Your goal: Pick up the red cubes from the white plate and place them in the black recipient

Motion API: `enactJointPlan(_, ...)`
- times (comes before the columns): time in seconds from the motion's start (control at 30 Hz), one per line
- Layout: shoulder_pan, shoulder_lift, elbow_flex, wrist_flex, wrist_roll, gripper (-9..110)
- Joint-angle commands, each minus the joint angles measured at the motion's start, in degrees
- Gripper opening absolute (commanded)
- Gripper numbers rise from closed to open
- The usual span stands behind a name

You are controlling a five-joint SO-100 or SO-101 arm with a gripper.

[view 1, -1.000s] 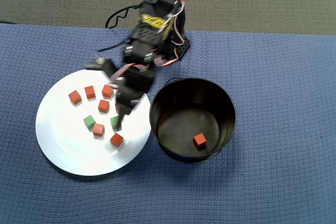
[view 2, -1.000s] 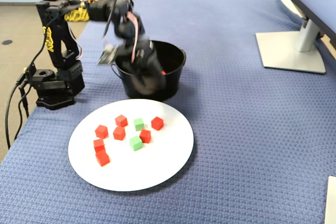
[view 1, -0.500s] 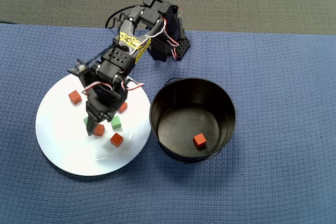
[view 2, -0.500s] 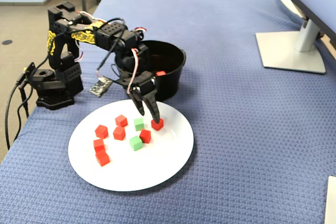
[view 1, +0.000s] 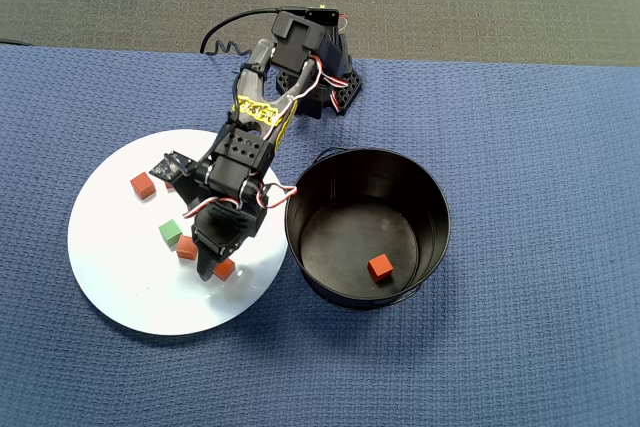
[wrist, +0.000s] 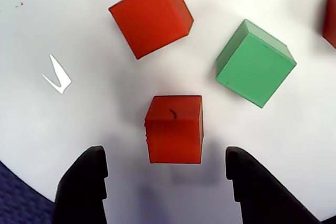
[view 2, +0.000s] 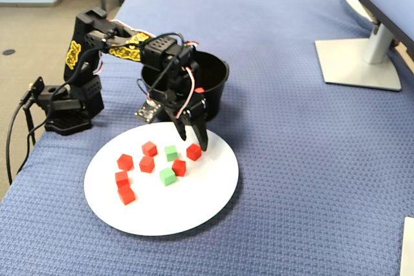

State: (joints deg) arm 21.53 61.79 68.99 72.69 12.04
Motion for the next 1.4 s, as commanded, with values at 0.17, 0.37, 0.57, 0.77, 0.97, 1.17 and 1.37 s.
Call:
enactJointPlan(0.17, -0.53, -2.37, -6.94, 0.44, -1.93, 16)
enactJointPlan(0.37, -0.18, -7.73, -12.83, 3.25, -2.99, 14)
enactJointPlan(0.57, 0.18, -8.35, -13.36, 3.25, -3.6, 13)
enactJointPlan(0.77, 0.26, -6.42, -12.57, 3.08, -2.29, 0)
enactJointPlan(0.97, 2.37, 5.36, -11.51, 6.77, -2.29, 0)
enactJointPlan(1.17, 1.67, 22.5, -11.34, 12.39, -1.58, 0)
enactJointPlan(1.37, -10.37, 30.41, -6.86, 12.04, -1.14, 0)
